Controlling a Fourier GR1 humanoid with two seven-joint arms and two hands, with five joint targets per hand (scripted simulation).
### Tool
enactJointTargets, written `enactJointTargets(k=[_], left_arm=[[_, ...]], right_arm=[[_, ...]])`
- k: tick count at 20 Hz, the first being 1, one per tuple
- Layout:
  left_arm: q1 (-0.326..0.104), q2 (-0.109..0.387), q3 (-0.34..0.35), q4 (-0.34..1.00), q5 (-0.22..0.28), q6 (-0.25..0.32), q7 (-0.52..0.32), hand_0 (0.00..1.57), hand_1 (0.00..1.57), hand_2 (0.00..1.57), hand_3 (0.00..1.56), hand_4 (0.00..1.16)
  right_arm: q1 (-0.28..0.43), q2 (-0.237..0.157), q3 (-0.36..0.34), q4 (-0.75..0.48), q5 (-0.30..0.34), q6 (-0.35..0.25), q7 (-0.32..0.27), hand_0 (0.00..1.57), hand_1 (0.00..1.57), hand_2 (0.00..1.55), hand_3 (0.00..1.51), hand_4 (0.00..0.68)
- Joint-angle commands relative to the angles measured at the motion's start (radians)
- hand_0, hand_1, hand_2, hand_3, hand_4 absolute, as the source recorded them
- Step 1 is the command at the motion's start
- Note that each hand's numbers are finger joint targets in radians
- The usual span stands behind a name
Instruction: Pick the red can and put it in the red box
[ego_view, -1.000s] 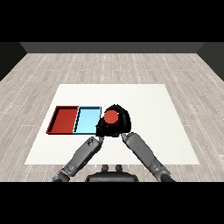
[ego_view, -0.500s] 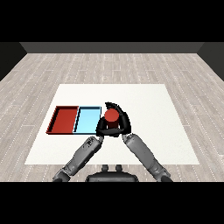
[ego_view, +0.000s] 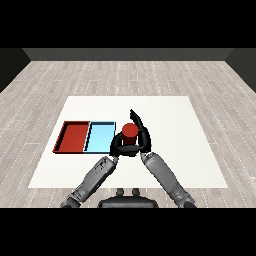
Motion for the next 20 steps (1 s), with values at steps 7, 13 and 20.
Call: enactJointTargets(k=[7, 13, 20], left_arm=[[0.057, -0.001, 0.059, -0.007, -0.026, -0.081, -0.049, 1.57, 1.57, 1.57, 1.48, 1.14], [-0.013, 0.043, 0.075, -0.059, -0.071, -0.021, 0.074, 1.57, 1.57, 1.57, 1.47, 1.14], [-0.021, 0.130, 0.213, -0.029, -0.074, -0.084, 0.051, 1.57, 1.57, 1.57, 1.46, 1.14]], right_arm=[[0.052, 0.001, -0.103, -0.112, 0.036, 0.063, 0.068, 0.00, 0.00, 0.00, 0.00, 0.000], [0.212, -0.092, -0.154, -0.385, -0.024, 0.111, 0.067, 0.00, 0.00, 0.00, 0.00, 0.000], [0.387, -0.175, -0.315, -0.402, -0.146, 0.232, -0.065, 0.00, 0.00, 0.00, 0.00, 0.000]])
